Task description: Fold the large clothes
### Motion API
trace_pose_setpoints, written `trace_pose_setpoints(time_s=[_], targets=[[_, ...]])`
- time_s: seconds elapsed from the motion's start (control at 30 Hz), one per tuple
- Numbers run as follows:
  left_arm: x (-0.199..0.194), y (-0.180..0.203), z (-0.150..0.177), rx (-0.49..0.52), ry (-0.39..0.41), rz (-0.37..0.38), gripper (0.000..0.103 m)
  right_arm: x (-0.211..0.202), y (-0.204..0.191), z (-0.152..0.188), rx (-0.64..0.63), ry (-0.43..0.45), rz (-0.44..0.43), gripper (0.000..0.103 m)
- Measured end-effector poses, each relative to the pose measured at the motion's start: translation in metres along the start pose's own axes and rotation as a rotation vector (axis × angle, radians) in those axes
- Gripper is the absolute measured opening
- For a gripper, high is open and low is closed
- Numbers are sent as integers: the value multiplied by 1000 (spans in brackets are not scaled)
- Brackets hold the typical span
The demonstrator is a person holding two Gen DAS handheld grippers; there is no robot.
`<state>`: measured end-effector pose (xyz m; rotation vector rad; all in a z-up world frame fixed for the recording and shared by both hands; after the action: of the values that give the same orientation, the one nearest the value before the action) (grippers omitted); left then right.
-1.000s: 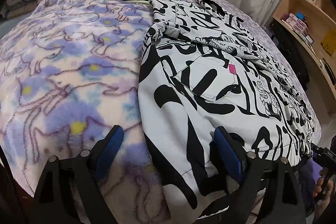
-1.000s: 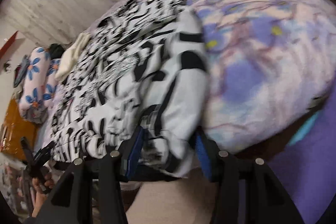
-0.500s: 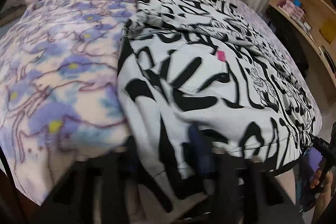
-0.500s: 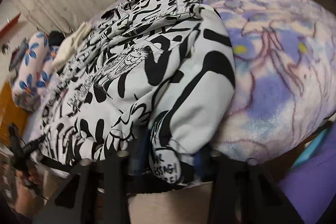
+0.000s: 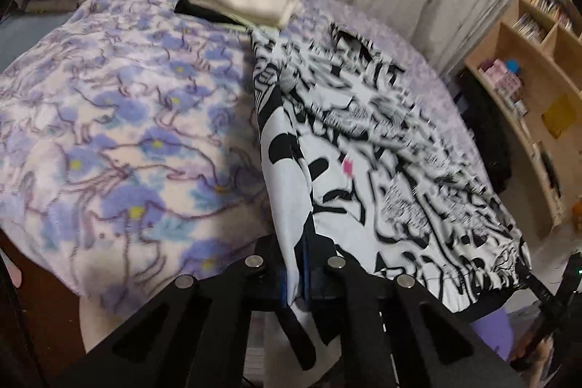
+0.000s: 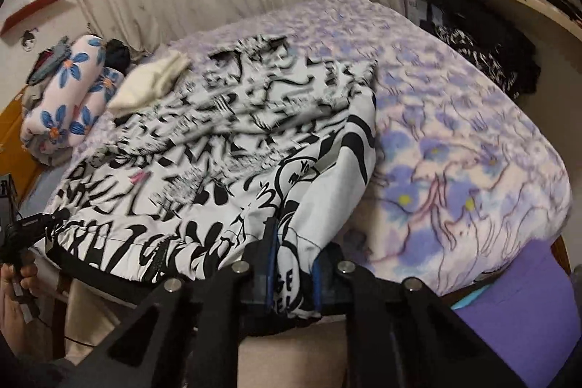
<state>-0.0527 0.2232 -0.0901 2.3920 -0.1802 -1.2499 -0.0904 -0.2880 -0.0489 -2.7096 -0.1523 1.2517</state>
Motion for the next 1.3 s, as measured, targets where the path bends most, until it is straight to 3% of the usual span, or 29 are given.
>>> trace_pose_setpoints(time_s=[0.2, 0.33, 0.47, 0.6, 0.83, 0.9, 0.93, 0.97, 1.03, 1.1, 1.2, 1.3], targets=[[-34, -3, -4, -11, -13, 30, 3, -35, -5, -3, 1, 19, -83, 14], [-28, -14, -24, -104, -36, 89, 3, -34, 11, -23, 120, 29, -164, 14], [-20, -6, -66, -133, 8, 131, 4, -19, 33, -63, 240, 63, -232, 14], [6, 21, -122, -94, 59, 103, 4, 16, 46, -120, 320, 89, -266, 15], [89, 41, -209, -118, 25, 59, 8, 98, 62, -198, 422, 58, -226, 16], [116, 42, -226, -128, -5, 39, 15, 120, 66, -209, 432, 41, -202, 20], [129, 42, -234, -133, -11, 30, 27, 137, 70, -217, 447, 21, -188, 21], [139, 41, -240, -138, -10, 21, 46, 153, 73, -224, 465, -1, -183, 25], [163, 37, -257, -157, 5, -5, 73, 180, 81, -232, 481, -29, -178, 40], [182, 30, -269, -181, 9, -10, 75, 204, 87, -239, 485, -41, -174, 56], [215, 24, -282, -172, -39, -31, 75, 238, 91, -246, 450, -75, -152, 59], [248, 24, -284, -73, -111, -72, 75, 266, 90, -250, 341, -123, -84, 59]])
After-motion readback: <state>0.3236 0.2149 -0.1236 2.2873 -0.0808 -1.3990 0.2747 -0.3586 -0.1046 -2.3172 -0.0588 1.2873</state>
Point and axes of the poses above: each gripper's, at about its wrist camera, not at the fingertips, and x roughly the way its jaws point, y to its right, z to its underside, the point moved 1 cm from there along x, roughly the way its jaws point, and after that the axes turned 1 degree about -y, right-handed, at the moved point
